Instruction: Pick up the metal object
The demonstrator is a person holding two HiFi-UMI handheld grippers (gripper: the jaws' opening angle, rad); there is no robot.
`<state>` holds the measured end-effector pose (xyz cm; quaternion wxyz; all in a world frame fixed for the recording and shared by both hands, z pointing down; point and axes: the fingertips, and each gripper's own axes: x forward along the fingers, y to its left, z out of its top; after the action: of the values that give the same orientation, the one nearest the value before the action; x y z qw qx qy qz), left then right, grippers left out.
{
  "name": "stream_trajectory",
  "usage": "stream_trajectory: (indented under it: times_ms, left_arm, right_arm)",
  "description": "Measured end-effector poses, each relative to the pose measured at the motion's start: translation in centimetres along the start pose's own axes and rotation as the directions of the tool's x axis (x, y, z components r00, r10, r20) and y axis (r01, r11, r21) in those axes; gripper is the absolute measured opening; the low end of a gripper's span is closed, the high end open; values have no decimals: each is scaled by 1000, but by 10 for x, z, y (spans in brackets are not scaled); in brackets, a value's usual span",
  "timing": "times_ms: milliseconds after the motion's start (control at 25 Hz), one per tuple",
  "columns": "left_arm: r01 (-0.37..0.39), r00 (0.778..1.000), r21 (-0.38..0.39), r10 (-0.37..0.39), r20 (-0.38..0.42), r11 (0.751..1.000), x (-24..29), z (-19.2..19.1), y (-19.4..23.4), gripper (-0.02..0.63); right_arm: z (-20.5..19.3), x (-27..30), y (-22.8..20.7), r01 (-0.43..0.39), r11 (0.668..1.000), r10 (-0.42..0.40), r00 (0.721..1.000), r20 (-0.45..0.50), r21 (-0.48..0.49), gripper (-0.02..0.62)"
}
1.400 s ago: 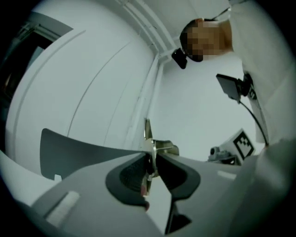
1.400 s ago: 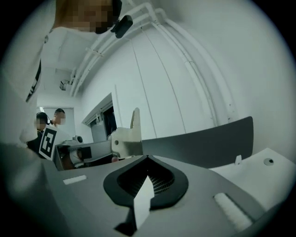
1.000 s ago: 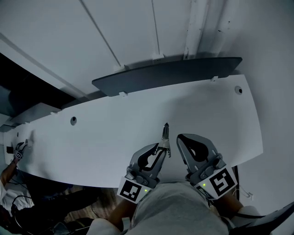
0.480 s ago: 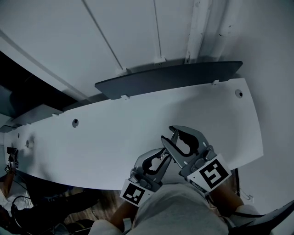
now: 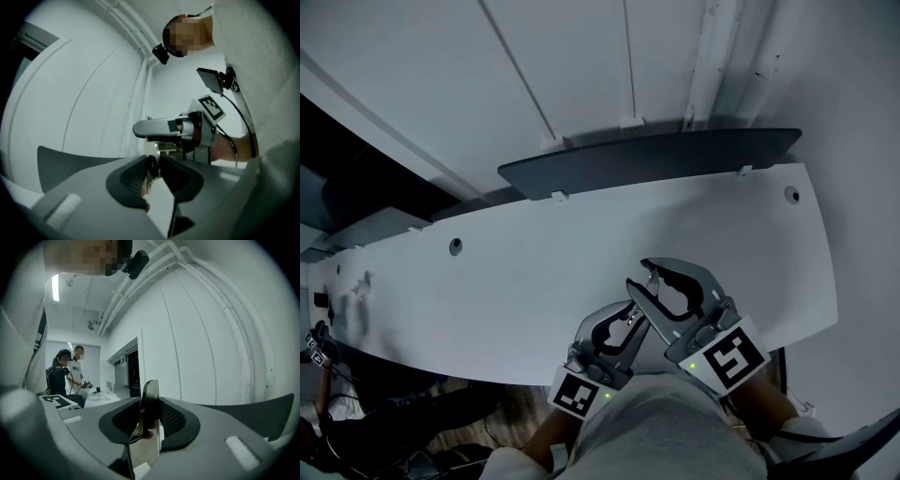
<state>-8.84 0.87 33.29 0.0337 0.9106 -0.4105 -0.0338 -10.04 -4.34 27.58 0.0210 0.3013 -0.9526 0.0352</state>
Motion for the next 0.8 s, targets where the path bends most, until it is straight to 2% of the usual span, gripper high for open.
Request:
stream_trajectory:
  times_ms: [280, 360, 440, 520, 600, 720, 800]
  left_arm:
    - [-71, 997, -3, 71, 16, 997, -21, 7, 4, 84]
    - [-98, 995, -18, 98, 18, 995, -34, 10, 9, 68]
    - [-135, 991, -21, 136, 22, 991, -46, 10, 18, 2]
    - [-183, 983, -6, 183, 22, 983, -54, 8, 29, 0]
    - [-257, 966, 30, 258, -7, 966, -57, 2, 42, 0]
    - [-379, 920, 106, 387, -67, 919, -61, -8, 67, 0]
    - [-414, 904, 88, 420, -78, 906, -56, -13, 75, 0]
  right_arm:
    - [7, -5, -15, 42, 999, -42, 999, 15, 1, 115]
    - [11, -6, -12, 30, 1000, -30, 999, 26, -8, 115]
    - [13, -8, -6, 1, 1000, -1, 999, 34, -9, 115]
    - [15, -9, 3, -37, 999, 37, 998, 46, -10, 115]
    - [19, -10, 17, -77, 997, 78, 995, 55, -18, 115]
    - [24, -7, 42, -132, 991, 132, 989, 61, -16, 114]
    - [25, -5, 51, -151, 988, 151, 986, 69, -5, 115]
